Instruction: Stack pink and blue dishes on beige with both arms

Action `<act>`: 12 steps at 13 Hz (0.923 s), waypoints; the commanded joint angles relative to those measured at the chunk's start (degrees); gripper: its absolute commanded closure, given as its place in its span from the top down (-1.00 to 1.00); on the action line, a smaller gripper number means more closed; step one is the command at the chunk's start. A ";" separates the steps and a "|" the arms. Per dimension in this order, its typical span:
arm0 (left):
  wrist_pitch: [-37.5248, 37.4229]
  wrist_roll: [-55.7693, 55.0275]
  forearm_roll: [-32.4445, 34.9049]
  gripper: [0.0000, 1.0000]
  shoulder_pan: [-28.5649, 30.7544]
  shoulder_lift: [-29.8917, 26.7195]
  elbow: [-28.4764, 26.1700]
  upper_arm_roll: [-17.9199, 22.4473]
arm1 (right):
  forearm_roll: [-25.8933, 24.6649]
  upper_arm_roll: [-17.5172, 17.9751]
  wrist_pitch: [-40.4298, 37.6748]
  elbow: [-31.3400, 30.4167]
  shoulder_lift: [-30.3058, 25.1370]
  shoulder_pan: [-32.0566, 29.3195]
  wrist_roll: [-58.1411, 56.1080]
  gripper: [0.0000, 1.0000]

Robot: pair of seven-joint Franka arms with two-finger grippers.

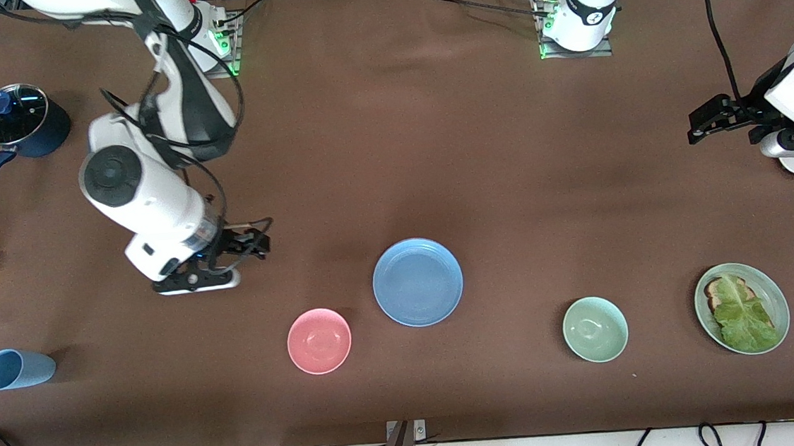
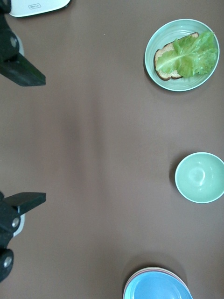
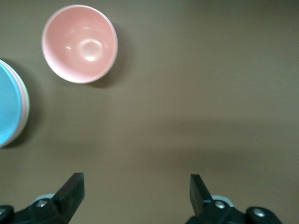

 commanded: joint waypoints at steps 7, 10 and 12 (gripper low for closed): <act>-0.29 0.58 0.61 1.00 0.19 0.61 1.50 -0.18 | 0.33 1.57 -10.11 -5.68 -11.73 -7.76 -7.48 1.00; -0.29 0.58 0.61 1.00 0.19 0.61 1.50 -0.18 | 0.33 0.87 -16.33 1.07 -10.94 -8.55 -7.84 1.00; -0.29 0.49 0.61 1.00 0.19 0.61 1.50 -0.18 | 0.42 0.00 -17.23 1.97 -10.85 -9.35 -8.88 1.00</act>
